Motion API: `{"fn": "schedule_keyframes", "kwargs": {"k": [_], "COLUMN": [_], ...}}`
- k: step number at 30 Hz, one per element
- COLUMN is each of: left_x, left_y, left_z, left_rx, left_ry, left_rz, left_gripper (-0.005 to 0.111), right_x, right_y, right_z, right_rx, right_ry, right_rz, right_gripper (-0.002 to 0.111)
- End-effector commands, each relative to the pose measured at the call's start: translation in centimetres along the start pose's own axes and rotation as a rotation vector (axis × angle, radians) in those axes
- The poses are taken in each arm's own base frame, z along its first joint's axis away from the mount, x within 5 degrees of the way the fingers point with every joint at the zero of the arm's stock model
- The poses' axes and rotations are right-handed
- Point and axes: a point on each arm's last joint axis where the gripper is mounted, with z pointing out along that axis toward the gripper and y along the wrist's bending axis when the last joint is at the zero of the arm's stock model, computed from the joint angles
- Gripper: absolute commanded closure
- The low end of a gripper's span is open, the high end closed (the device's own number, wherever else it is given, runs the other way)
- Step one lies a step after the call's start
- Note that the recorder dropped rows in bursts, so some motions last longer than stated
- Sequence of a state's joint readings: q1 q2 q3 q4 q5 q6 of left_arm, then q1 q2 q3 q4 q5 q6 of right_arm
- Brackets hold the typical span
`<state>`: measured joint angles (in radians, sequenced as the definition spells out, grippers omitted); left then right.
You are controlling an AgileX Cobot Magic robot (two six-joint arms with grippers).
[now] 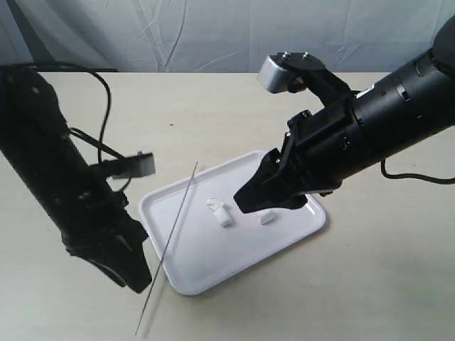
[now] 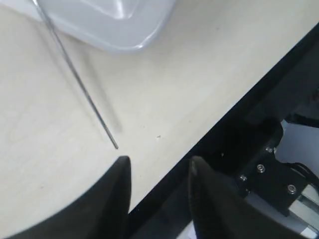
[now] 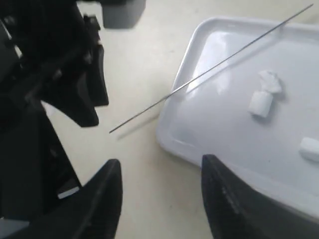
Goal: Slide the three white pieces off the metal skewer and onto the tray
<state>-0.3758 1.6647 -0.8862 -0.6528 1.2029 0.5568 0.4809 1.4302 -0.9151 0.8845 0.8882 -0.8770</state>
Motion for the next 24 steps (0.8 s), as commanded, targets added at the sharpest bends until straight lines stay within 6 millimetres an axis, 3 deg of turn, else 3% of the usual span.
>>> {"fn": "schedule_keyframes", "kwargs": {"k": [1, 5, 8, 13, 17, 20, 24], "left_x": [2.6, 6.6, 10.3, 17.7, 22.5, 24.3, 24.6], "left_y": [-3.9, -6.8, -8.2, -10.3, -10.4, -9.9, -9.1], "left_z": [-4.3, -7.6, -9.0, -10.0, -9.4, -8.4, -7.2], "left_rx": [-0.075, -0.219, -0.308, -0.396, -0.346, -0.346, -0.343], "left_ry": [-0.212, -0.484, -0.750, -1.252, -1.636, -1.746, -1.748], "left_rz": [0.171, 0.307, 0.380, 0.524, 0.549, 0.569, 0.572], "left_gripper": [0.069, 0.069, 0.069, 0.069, 0.069, 0.069, 0.069], "right_x": [0.2, 0.9, 2.8, 8.6, 12.4, 14.0, 15.4], "right_y": [1.5, 3.4, 4.9, 8.2, 9.3, 9.0, 8.3], "right_z": [-1.6, -3.8, -5.3, -7.4, -8.1, -8.0, -7.2], "right_rx": [-0.031, 0.001, 0.041, 0.006, 0.055, 0.100, 0.123], "right_ry": [-0.010, -0.198, -0.394, -0.759, -0.854, -0.882, -0.875], "right_rz": [-0.040, -0.093, -0.159, -0.368, -0.447, -0.404, -0.349], "right_gripper": [0.060, 0.060, 0.060, 0.060, 0.060, 0.060, 0.060]}}
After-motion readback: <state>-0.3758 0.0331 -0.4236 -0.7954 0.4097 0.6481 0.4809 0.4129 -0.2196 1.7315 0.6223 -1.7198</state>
